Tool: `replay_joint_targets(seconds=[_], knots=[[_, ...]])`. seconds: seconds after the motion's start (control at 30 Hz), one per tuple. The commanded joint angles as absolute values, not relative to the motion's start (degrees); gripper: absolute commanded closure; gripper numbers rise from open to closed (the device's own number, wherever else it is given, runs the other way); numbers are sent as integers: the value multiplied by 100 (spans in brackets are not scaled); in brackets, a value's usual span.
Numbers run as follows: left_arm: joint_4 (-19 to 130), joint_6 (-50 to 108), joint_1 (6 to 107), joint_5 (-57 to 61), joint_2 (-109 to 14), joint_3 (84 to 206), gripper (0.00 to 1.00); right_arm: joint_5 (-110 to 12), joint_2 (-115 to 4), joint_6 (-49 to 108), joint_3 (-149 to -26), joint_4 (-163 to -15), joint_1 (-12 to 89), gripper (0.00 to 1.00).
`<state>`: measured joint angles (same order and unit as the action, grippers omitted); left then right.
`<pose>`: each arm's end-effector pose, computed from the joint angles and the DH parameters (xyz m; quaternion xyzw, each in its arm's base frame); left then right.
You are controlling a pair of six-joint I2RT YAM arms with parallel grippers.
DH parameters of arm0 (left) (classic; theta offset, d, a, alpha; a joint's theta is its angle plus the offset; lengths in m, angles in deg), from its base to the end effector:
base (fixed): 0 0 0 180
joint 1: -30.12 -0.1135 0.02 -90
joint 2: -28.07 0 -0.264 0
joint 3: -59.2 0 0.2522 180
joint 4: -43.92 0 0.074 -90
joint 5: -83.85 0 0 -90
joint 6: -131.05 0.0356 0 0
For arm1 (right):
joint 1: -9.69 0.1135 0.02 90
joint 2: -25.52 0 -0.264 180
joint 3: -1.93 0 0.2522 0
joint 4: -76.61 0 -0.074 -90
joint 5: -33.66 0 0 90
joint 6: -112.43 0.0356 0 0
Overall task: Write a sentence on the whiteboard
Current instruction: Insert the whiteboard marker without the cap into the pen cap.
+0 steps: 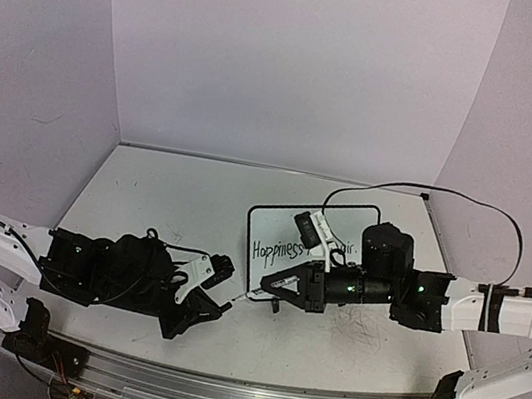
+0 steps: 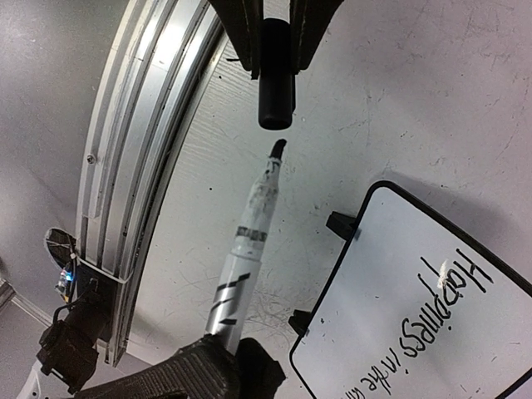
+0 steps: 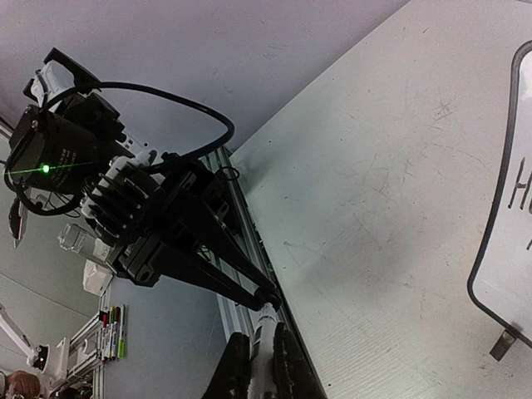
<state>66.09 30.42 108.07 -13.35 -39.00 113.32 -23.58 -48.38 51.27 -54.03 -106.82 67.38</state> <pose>0.0570 -0.2459 0.2372 0.4669 0.7533 -0.2813 0.3681 0.1373 0.2532 0.2634 -0.3562 0.6917 0.5649 0.2748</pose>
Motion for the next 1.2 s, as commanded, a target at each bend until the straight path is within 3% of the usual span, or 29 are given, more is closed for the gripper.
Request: replay_joint_targets(seconds=[0.0, 0.43, 0.87, 1.17], knots=[[6393, 3077, 10832, -1379, -3859, 11419, 100, -2233, -5009, 5130, -5416, -10984, 6811, 100], [6402, 3086, 10830, -1395, -3812, 11418, 100, -2143, -5225, 5143, -5431, -11109, 6856, 100], [6393, 4167, 10987, -1584, -3956, 11993, 100, -948, -5966, 5118, -6021, -10801, 6867, 100], [6212, 4276, 11203, -3365, -4512, 12670, 100, -1236, -6769, 5739, -6413, -11170, 7295, 100]])
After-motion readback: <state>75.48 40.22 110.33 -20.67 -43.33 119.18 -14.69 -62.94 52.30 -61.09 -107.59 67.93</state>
